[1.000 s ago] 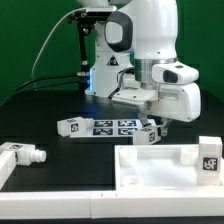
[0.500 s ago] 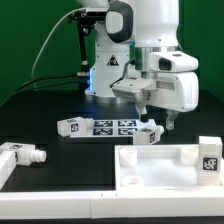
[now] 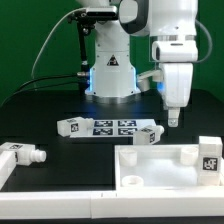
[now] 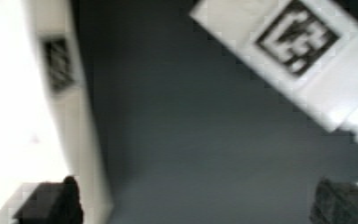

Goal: Assemble square table

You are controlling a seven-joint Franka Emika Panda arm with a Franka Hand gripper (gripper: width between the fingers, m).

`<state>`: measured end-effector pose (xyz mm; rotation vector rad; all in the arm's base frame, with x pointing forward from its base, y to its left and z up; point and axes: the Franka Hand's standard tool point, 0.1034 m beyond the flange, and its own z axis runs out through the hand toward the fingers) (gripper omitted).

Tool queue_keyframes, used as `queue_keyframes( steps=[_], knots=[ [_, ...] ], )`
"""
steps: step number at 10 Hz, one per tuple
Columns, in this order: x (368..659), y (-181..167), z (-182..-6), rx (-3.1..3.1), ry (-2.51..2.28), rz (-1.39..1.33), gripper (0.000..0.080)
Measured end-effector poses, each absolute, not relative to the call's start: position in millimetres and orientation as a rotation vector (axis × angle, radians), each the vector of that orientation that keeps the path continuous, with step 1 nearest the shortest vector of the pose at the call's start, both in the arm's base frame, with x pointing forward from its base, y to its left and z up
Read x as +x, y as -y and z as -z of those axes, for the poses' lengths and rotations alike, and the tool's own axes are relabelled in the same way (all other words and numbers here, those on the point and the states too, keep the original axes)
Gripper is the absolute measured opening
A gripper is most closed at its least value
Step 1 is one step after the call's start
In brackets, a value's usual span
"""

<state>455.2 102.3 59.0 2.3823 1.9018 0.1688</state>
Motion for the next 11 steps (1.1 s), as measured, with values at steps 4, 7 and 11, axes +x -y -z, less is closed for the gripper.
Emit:
queue_keyframes(
  steps=[4, 7, 11],
  knots=[
    [454, -103, -57.3, 2.606, -1.623, -0.183, 0.0649],
    [462, -93, -61.2, 2.868, -1.149, -0.283, 0.0649],
    [462, -69, -56.7, 3.135, -0.386, -0.266, 0.0649]
  ],
)
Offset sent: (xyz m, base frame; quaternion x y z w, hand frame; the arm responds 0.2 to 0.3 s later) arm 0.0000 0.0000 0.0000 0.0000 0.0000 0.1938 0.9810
